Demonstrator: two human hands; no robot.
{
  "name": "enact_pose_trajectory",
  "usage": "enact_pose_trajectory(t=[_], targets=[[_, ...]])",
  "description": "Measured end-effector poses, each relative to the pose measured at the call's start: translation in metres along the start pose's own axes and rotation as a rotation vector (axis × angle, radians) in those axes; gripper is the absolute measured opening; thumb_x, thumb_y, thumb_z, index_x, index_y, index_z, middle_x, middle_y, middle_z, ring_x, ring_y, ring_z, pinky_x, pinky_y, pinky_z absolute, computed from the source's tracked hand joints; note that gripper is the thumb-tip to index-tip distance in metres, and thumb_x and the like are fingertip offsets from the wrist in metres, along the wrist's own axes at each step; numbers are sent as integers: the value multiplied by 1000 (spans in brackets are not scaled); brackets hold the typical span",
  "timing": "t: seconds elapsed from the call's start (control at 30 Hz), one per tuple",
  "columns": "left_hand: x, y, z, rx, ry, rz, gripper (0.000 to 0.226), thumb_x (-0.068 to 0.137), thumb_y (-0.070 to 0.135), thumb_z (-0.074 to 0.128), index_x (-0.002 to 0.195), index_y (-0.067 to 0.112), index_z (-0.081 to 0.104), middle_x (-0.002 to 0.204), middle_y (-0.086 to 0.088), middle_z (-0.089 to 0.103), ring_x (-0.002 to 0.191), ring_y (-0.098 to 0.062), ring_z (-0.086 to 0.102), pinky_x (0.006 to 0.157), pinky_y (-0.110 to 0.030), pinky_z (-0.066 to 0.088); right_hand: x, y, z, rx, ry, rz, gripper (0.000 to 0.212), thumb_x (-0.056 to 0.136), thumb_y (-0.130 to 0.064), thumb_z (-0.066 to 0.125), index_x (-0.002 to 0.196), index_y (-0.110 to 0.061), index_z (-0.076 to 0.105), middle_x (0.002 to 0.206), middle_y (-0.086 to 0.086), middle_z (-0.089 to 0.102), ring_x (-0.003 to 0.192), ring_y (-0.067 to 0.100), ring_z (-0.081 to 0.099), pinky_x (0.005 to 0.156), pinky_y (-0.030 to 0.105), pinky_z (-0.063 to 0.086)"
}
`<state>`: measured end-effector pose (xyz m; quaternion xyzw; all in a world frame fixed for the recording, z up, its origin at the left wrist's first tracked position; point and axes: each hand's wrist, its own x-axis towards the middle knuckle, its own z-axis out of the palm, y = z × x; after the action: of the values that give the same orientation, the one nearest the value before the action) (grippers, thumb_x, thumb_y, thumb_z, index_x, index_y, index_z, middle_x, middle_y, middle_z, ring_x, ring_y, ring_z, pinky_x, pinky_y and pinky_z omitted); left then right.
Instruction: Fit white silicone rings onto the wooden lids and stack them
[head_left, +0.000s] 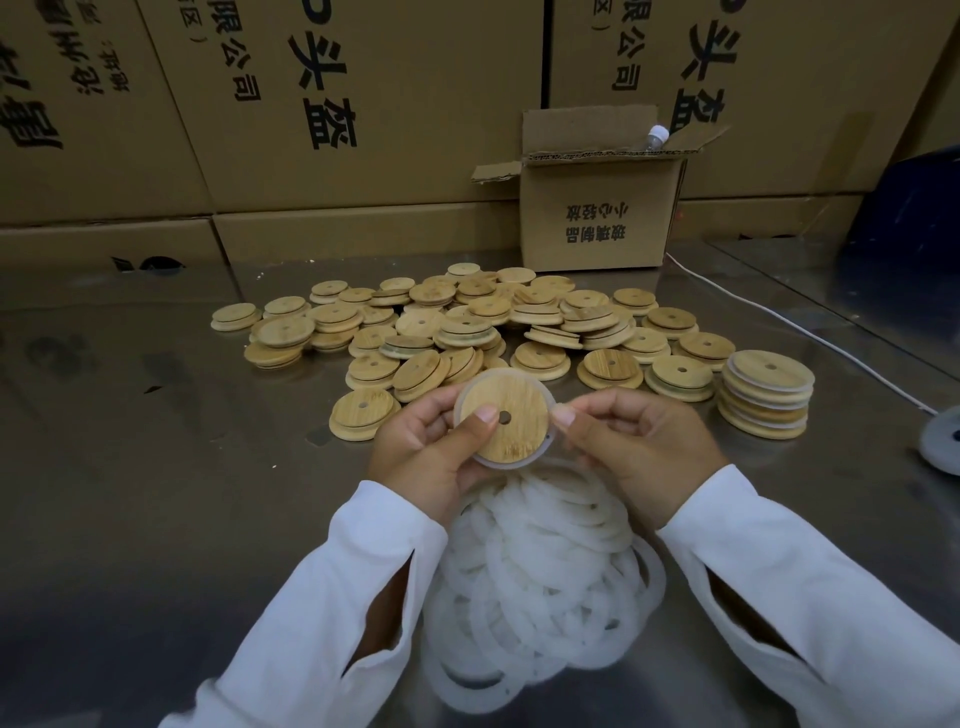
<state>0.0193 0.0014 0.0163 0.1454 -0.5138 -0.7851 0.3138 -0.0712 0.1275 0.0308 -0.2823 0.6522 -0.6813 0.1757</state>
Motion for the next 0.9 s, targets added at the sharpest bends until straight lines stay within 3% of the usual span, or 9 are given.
enact_pose_trajectory(t=[0.2,0.43,0.53,0.6,0.7,0.9], targets=[[0,-1,0,-2,12,-9,19,77,-1,58,92,9,64,79,-3,73,74,-13,70,56,-24,55,6,4,-1,-12,97,73,15,86,-26,57,77,-17,66,48,-6,61,42,3,52,50,8,44],[-2,-4,-1,70,-71,-37,33,61,13,66,93,9,66,85,-9,73,79,-19,70,61,-27,57,1,9,5,-25,-112,21,6,82,-17,62,82,-12,66,58,-2,65,49,6,57,54,15,48],[-3,-3,1,47,-124,-69,34,63,14,65,96,10,65,89,-9,73,81,-20,71,60,-25,56,3,6,0,-42,-105,-2,4,81,-14,64,79,-11,66,59,-1,66,51,6,58,54,15,48],[-2,-3,2,12,-119,-95,35,63,16,64,98,12,64,90,-7,74,83,-20,71,61,-27,57,8,3,-8,-15,-13,-16,6,81,-13,64,77,-10,66,56,-3,66,49,5,57,52,14,47],[0,-2,0,-22,-84,-127,35,65,18,61,99,13,63,86,-4,74,82,-18,71,64,-26,58,19,-4,-30,-17,250,-26,8,81,-20,65,80,-12,65,54,-7,64,43,3,54,49,12,46],[-1,-4,0,0,-118,-132,37,65,19,62,101,12,64,82,-5,74,82,-21,71,61,-25,57,32,-12,-86,313,756,67,21,81,-26,67,97,-18,57,74,3,65,45,8,62,42,17,49]])
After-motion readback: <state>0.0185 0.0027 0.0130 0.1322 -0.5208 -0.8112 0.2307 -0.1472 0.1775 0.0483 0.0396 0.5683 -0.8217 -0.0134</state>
